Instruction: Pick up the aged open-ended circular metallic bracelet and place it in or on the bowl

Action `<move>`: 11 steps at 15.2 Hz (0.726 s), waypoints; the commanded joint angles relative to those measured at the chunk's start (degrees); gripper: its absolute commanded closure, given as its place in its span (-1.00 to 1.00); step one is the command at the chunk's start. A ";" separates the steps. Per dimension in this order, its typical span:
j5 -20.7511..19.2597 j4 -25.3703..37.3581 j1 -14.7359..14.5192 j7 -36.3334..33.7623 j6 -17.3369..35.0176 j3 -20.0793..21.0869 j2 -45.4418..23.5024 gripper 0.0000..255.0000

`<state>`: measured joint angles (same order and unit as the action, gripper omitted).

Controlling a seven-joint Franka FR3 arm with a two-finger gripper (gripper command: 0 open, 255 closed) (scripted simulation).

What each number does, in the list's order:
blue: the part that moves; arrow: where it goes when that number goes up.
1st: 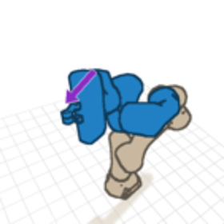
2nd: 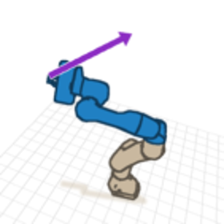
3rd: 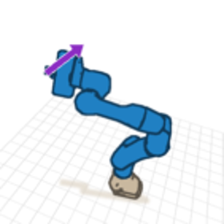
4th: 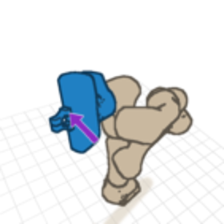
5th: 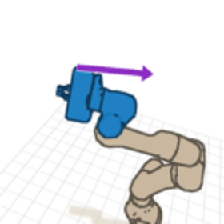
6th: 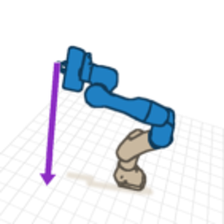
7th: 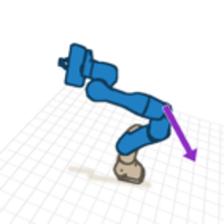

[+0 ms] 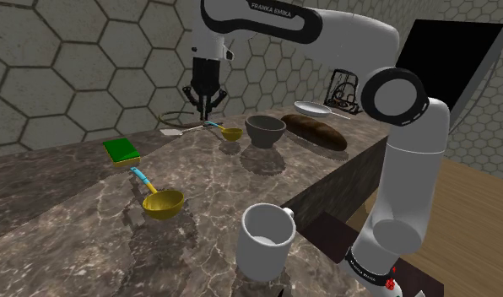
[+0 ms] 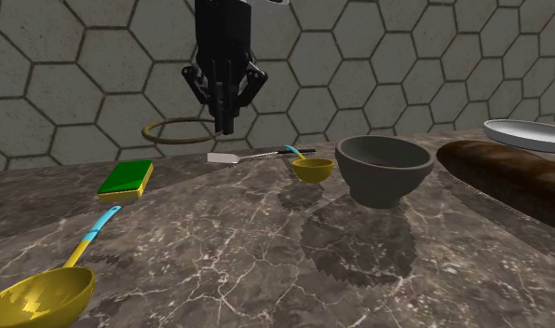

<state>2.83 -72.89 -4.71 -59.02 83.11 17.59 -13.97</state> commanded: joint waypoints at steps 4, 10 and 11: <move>-0.46 5.57 -0.51 -0.67 -4.01 0.14 -1.60 1.00; 2.00 -5.54 5.61 7.79 -2.28 -2.87 7.26 1.00; 2.25 -6.92 6.46 9.22 -2.18 -3.49 8.43 1.00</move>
<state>4.92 -79.43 0.87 -51.31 81.38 14.69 -6.23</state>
